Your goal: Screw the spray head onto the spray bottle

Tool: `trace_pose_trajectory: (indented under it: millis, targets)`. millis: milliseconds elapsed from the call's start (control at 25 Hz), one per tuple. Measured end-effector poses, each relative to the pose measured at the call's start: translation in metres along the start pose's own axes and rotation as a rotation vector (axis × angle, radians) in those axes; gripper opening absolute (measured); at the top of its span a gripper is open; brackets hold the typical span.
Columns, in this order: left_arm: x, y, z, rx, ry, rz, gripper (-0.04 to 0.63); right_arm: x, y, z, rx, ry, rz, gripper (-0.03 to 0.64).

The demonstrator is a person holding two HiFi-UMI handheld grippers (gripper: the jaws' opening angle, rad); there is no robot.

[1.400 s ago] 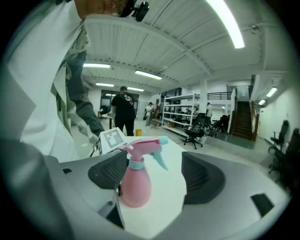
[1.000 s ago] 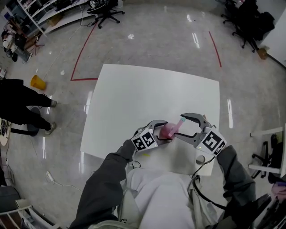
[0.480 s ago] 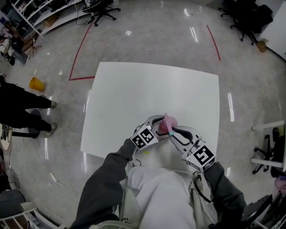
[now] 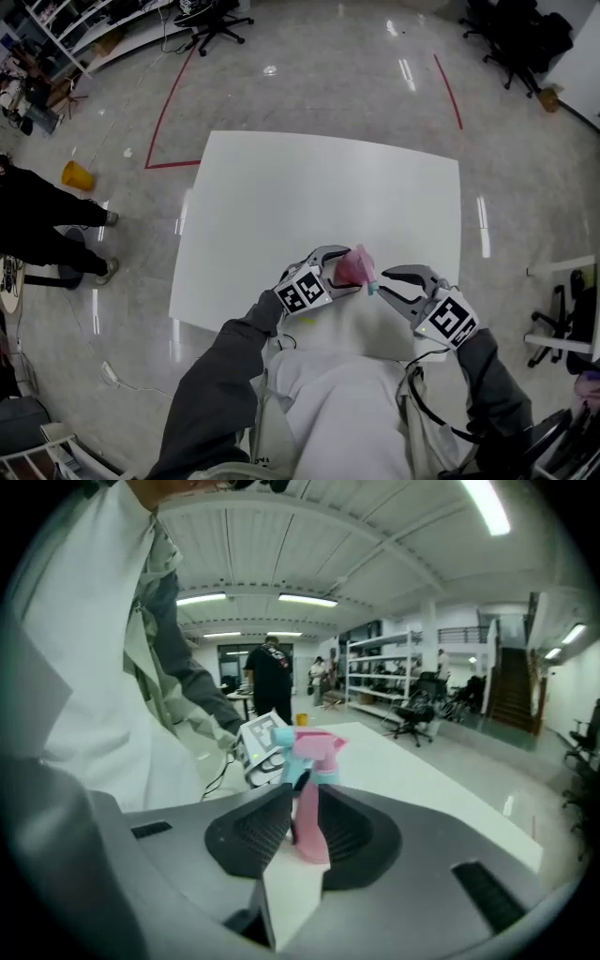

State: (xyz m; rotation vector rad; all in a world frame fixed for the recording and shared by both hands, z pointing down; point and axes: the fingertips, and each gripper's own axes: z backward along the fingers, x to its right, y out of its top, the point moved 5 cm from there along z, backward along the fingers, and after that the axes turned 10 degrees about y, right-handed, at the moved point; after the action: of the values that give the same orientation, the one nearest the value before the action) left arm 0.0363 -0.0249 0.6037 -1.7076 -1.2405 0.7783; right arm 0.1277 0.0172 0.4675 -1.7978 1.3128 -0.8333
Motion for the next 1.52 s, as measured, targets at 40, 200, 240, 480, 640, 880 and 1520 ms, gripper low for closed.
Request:
trace_pose_trajectory:
  millis: [40, 200, 240, 480, 640, 880, 1520]
  targets:
    - [0.001, 0.0, 0.0, -0.003, 0.004, 0.0, 0.382, -0.006, -0.002, -0.011, -0.009, 0.048, 0.008, 0.074]
    - [-0.003, 0.003, 0.003, -0.014, 0.015, 0.021, 0.382, -0.018, 0.012, -0.047, 0.034, 0.077, 0.013, -0.002]
    - [-0.005, 0.005, 0.004, -0.018, 0.016, 0.027, 0.382, -0.017, 0.014, -0.049, 0.047, 0.067, 0.009, -0.002]
    - [-0.001, -0.003, 0.005, -0.016, -0.018, -0.005, 0.382, -0.001, 0.013, -0.011, 0.215, -0.092, -0.052, 0.237]
    - [0.0, -0.001, 0.008, -0.009, -0.062, -0.027, 0.382, 0.015, 0.029, -0.018, 0.044, -0.084, 0.217, 0.322]
    - [0.003, 0.005, 0.007, -0.038, -0.094, -0.023, 0.382, 0.023, 0.04, -0.033, -0.08, 0.074, 0.366, 0.321]
    - [0.003, 0.001, 0.006, -0.03, -0.047, -0.071, 0.37, 0.031, 0.028, -0.019, 0.019, -0.013, 0.116, 0.204]
